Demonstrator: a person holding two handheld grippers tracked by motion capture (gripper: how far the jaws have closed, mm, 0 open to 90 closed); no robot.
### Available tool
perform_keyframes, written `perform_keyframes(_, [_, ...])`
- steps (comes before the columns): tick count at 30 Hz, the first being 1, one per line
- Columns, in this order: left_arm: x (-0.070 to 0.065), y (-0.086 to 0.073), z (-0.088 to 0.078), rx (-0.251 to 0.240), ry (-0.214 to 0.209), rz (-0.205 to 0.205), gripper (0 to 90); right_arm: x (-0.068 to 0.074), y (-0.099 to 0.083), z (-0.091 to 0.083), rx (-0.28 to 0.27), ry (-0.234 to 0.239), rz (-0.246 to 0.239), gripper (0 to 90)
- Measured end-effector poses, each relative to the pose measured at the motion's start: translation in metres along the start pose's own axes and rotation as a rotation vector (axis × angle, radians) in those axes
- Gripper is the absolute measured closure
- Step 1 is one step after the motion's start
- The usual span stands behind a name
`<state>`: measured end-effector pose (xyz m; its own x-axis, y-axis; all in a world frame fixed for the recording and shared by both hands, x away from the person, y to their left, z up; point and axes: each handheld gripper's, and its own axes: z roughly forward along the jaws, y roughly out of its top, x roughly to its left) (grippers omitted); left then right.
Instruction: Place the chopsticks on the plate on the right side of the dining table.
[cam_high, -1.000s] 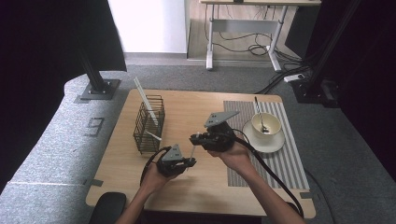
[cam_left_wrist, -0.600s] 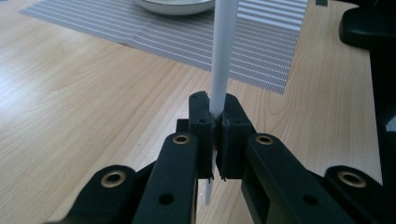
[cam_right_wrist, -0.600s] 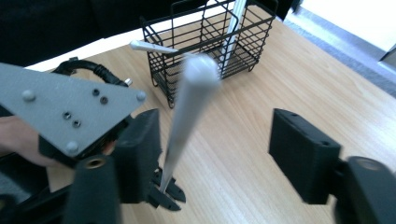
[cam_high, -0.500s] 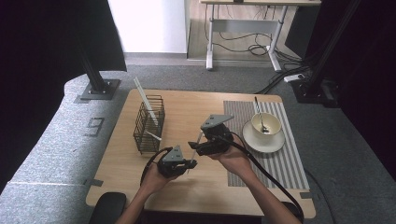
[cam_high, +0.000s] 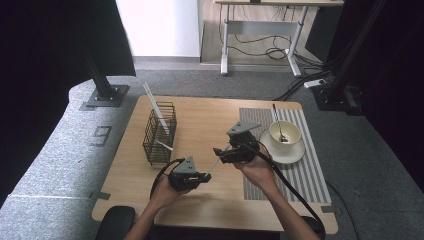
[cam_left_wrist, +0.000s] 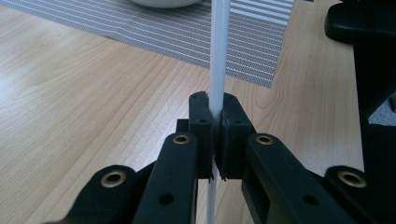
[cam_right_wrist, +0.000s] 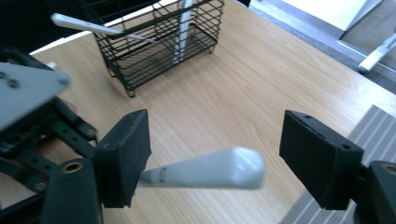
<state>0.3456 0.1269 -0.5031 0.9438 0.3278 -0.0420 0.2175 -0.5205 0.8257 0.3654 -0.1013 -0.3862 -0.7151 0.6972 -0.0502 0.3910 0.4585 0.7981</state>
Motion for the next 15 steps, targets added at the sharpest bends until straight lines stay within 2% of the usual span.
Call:
perform_keyframes(6, [0.002,-0.001,-0.004,-0.010,-0.009,0.006,86.0,-0.012,-0.014,0.001,0.006,-0.047,0.018,20.2])
perform_keyframes(11, [0.004,-0.003,-0.006,-0.011,-0.015,0.008,85.9,-0.023,-0.027,0.004,0.017,-0.062,0.047,19.7])
perform_keyframes(15, [0.004,-0.003,-0.006,0.008,-0.018,0.024,85.7,-0.030,-0.042,0.008,0.052,-0.069,0.065,19.6])
